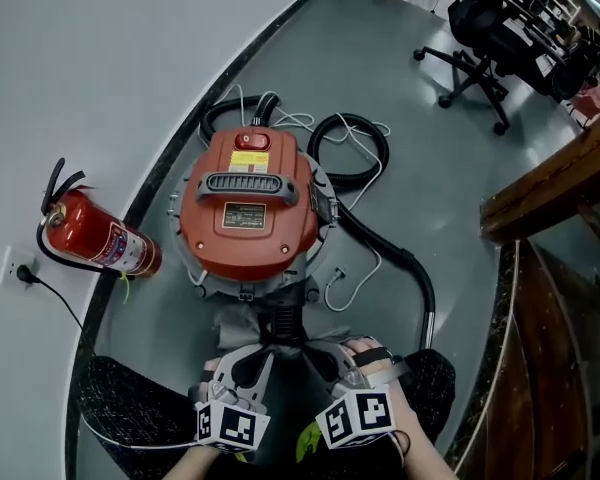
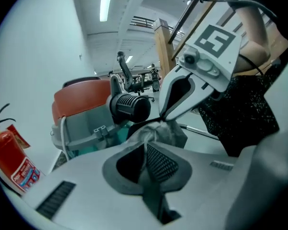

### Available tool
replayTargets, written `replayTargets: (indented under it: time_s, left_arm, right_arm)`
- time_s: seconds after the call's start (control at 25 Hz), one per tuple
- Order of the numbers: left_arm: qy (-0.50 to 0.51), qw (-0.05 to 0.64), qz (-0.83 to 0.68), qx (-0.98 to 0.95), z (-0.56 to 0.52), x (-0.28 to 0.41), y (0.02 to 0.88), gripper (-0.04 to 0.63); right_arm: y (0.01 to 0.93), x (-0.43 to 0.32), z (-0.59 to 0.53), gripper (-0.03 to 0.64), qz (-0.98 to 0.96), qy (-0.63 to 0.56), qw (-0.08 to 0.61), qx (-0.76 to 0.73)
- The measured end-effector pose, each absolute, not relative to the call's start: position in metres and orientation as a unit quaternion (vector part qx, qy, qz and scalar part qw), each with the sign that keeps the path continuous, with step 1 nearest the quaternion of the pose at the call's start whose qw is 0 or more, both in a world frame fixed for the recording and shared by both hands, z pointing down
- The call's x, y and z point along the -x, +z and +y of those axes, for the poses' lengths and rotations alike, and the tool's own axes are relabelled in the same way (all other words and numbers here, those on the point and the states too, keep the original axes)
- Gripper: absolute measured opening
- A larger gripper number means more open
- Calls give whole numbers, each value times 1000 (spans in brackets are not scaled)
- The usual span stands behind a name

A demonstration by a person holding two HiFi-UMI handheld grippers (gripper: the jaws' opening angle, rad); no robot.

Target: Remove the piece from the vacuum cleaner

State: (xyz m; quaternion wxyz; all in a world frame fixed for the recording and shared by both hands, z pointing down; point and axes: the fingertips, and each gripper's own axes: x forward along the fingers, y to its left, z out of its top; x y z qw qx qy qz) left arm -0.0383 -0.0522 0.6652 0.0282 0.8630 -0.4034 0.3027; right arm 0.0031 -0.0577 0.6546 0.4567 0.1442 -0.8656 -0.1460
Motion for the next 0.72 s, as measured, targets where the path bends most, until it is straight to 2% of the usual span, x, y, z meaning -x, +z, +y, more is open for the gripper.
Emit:
replayTargets:
  time_s: [0.36, 0.72]
  left_arm:
    - [332, 80, -356, -870, -18, 36, 674, 26]
    - [324, 221, -297, -870, -13, 34, 702, 29]
  right_arm:
    - [664, -5, -19, 20, -895, -32, 437, -86]
    - [694, -11, -16, 23, -898, 136, 413, -70]
